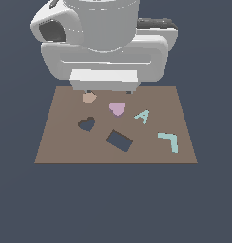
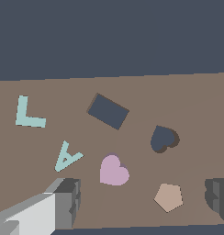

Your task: Insert a designated object into the corresponding slot on a board.

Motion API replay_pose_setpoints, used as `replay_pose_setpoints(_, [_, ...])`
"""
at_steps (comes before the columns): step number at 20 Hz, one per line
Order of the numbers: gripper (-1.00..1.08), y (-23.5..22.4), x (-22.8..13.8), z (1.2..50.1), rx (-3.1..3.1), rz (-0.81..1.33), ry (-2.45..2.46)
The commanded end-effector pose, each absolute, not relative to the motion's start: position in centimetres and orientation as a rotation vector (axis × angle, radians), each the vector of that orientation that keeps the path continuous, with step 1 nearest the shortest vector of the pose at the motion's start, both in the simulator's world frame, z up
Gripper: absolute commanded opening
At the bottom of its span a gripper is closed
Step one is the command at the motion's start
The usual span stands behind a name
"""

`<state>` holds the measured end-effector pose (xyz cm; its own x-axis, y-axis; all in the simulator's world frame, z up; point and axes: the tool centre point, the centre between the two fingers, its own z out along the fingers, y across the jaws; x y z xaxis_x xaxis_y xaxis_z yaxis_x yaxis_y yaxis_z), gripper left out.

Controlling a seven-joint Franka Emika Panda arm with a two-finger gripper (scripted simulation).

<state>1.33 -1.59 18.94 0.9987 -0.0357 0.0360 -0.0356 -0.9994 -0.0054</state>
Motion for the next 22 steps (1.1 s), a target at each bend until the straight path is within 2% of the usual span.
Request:
replay_pose_setpoints(1, [1.0, -1.6, 1.3, 18.9, -3.136, -0.057, 0.056])
replay_pose_setpoints(12, [1.0, -1.3, 1.2, 18.1, -3.135, -0.054, -0.079])
replay_pose_setpoints(22, [1.0, -0.6, 0.7, 15.8, -3.106, -0.046, -0.436])
